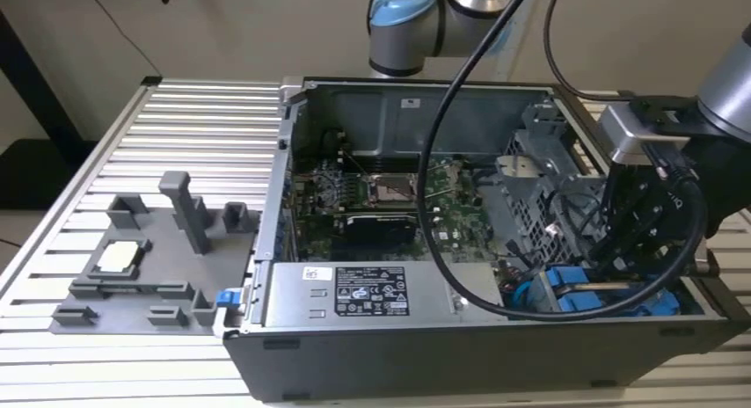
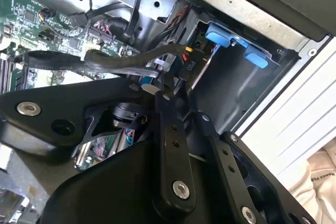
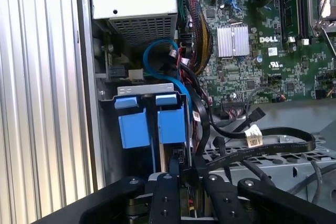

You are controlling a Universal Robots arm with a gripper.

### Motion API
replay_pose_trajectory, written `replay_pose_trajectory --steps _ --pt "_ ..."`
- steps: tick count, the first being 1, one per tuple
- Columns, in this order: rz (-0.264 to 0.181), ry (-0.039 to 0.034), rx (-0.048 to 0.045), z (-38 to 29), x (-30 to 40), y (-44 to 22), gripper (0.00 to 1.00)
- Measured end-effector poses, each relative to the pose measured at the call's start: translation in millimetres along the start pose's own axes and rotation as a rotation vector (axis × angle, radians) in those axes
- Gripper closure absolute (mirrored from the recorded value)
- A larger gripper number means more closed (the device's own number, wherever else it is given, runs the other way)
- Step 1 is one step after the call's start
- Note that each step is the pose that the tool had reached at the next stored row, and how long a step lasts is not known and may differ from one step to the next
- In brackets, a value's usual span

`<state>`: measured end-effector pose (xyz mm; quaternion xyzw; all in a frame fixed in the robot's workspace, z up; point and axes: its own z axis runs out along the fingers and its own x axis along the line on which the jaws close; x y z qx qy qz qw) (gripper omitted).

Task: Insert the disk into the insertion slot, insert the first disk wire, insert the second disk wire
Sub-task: 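Insert the second disk wire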

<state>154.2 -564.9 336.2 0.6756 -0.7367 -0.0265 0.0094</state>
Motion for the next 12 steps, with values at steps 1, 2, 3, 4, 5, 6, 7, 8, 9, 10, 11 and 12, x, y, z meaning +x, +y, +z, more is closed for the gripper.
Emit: replay_pose_trajectory --steps 1,2,3,4,5,6,7,8,9,10,11,12 --pt "0.001 0.0005 -0.0035 -0.5 0.1 -0.3 0.76" --pt "0.002 0.0008 -0.0076 -1.0 0.1 -0.7 0.76" --pt "0.002 0.0012 -0.0115 -1.6 0.2 -1.2 0.76" --pt "0.003 0.0016 -0.0156 -2.4 0.2 -1.7 0.76" --pt "0.003 0.0019 -0.0191 -3.2 0.2 -2.1 0.76" --pt "0.004 0.0021 -0.0225 -4.2 0.2 -2.4 0.76" --pt "0.004 0.0022 -0.0255 -5.2 0.2 -2.6 0.76" --pt "0.005 0.0025 -0.0277 -6.3 0.1 -2.7 0.76" --pt "0.006 0.0027 -0.0297 -7.5 0.1 -2.7 0.76" --pt "0.006 0.0027 -0.0311 -8.9 0.1 -2.6 0.76" --pt "0.007 0.0028 -0.0318 -10.4 0.0 -2.5 0.76" --pt "0.008 0.0026 -0.0322 -11.8 0.0 -2.5 0.76"
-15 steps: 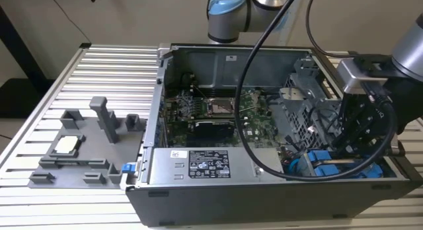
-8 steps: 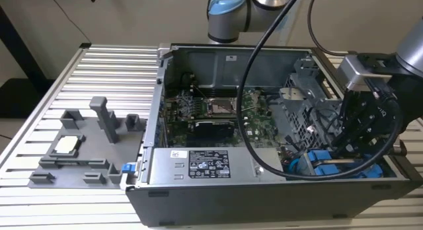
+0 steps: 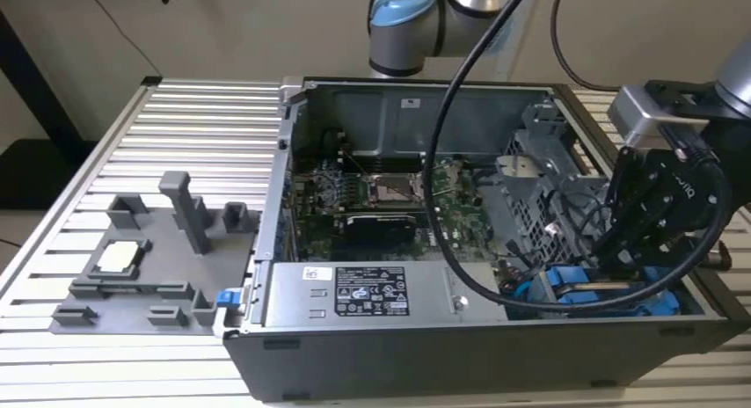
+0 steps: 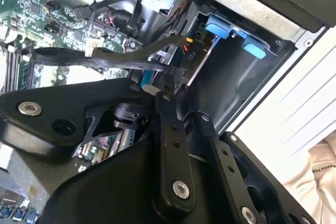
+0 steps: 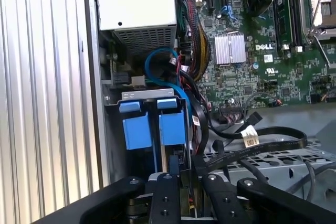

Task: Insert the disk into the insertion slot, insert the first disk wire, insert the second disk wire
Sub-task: 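Insert the second disk wire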

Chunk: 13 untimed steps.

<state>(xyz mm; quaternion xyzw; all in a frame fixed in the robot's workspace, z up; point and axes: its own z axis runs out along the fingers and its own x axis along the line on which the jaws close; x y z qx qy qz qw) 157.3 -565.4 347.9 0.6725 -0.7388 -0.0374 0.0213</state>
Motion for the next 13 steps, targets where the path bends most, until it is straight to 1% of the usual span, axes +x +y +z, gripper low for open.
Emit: replay_pose_trajectory --steps 4,10,13 --pt "0.004 -0.0003 -0.0001 -4.4 -0.1 0.3 0.76" --pt "0.005 -0.0005 -0.0001 -13.3 -0.3 1.1 0.76" --pt "0.006 -0.0007 -0.0001 -14.3 -0.3 1.2 0.76"
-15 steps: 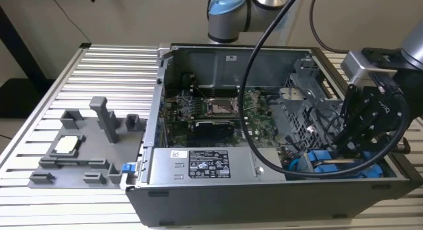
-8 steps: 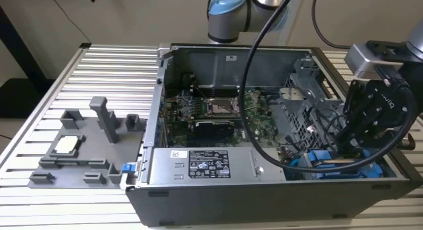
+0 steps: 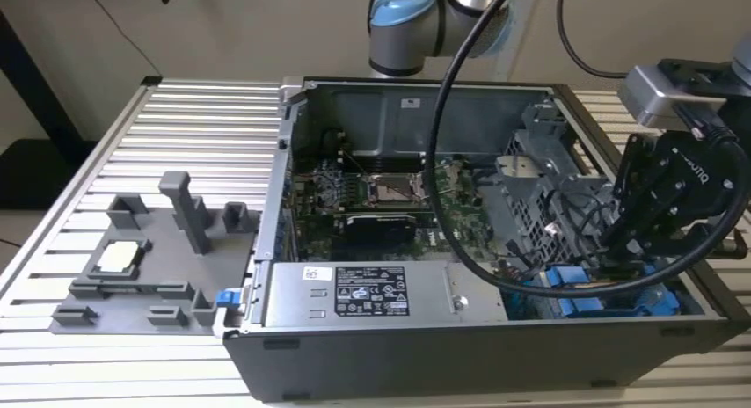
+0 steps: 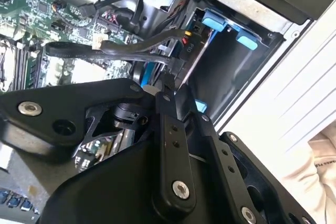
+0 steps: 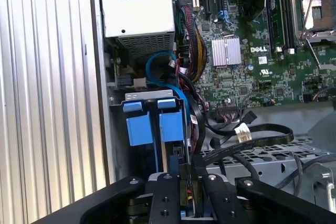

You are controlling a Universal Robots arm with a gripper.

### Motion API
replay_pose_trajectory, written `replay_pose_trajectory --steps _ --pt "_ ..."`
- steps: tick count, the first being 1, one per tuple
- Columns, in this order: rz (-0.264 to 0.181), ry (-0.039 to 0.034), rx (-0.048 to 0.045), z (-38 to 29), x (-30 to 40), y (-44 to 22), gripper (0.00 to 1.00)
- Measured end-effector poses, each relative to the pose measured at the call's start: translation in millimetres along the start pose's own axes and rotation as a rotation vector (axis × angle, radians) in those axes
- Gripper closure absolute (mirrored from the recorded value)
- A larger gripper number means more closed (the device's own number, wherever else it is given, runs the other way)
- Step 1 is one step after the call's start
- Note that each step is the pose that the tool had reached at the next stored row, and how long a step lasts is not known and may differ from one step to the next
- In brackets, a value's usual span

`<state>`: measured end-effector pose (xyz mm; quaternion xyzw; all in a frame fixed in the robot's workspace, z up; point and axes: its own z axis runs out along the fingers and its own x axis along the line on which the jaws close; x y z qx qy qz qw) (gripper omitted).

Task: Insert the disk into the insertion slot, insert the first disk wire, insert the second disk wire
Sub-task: 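Insert the second disk wire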

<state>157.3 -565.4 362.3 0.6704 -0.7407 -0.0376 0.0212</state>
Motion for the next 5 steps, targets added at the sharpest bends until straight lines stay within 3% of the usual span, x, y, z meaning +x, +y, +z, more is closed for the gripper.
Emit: replay_pose_trajectory --steps 5 --pt "0.000 0.0011 0.0001 -0.2 0.0 0.0 0.76"
